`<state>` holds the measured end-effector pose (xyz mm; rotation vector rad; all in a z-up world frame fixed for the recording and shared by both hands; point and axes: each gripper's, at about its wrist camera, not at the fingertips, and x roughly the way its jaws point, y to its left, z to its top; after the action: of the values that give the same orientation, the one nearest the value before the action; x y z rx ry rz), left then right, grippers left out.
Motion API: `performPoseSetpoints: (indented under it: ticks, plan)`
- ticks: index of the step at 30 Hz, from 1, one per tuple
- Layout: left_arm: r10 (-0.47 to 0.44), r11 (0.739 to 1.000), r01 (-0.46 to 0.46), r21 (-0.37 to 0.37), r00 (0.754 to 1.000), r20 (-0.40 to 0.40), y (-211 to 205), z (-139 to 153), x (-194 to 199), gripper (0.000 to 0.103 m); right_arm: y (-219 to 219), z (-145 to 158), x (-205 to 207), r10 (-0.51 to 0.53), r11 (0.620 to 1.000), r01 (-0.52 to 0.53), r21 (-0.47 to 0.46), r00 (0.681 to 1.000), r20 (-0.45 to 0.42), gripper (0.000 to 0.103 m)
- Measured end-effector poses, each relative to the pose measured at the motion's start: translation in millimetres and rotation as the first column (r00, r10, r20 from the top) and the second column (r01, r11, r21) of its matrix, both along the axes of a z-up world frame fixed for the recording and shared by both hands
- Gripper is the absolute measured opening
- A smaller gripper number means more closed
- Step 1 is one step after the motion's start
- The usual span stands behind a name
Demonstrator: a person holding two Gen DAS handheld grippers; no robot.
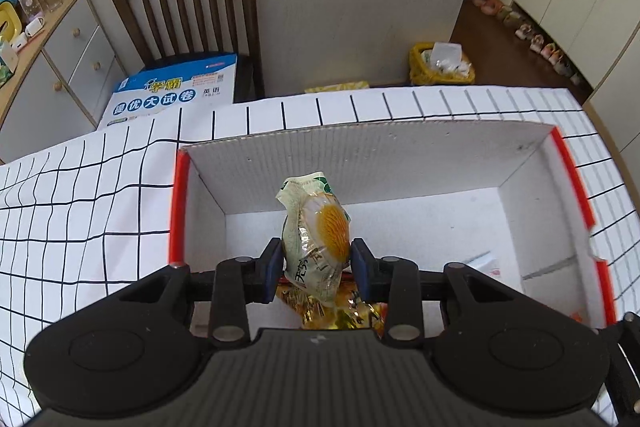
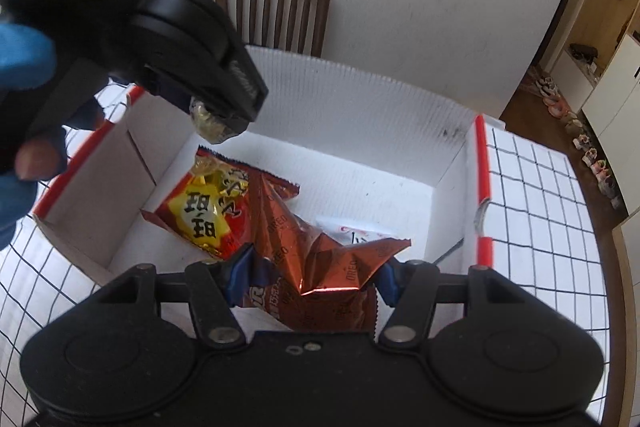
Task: Organize snacks
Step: 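Lower both snacks into the box and open the left tool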
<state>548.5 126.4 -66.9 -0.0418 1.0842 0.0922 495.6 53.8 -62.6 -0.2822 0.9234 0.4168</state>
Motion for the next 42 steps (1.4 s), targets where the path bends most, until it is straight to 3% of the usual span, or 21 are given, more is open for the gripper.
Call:
performPoseSetpoints:
  ticks: [11, 20, 24, 28, 42]
  plan:
    - [-0.02, 0.999, 0.023, 0.043, 0.997, -0.069, -4.5, -30.8, 20.2, 0.035, 1.4, -4.2, 5.9, 0.001, 1.0, -0.001, -0.006, 1.0, -0.009, 0.062]
    - [-0.036, 0.998, 0.041, 0.051, 0.995, -0.089, -10.6, -36.8, 22.0, 0.035, -3.1, -5.0, 11.2, -0.02, 1.0, 0.02, 0.003, 1.0, -0.019, 0.065]
    - [-0.026, 0.999, 0.028, 0.028, 0.997, -0.079, -5.6, -30.2, 17.8, 0.043, -6.3, -3.4, 9.5, -0.033, 0.999, 0.033, 0.007, 0.999, -0.011, 0.077]
    - [-0.024, 1.0, 0.025, 0.017, 0.999, -0.049, -2.7, -18.2, 11.2, 0.058, -10.6, 3.1, 5.9, -0.05, 0.998, 0.05, 0.027, 0.999, -0.002, 0.082]
    - [-0.05, 0.998, 0.051, -0.024, 0.998, 0.043, -3.5, 39.0, -39.6, 0.058, -26.8, 48.8, -22.9, -0.112, 0.991, 0.107, 0.083, 0.992, 0.053, 0.089]
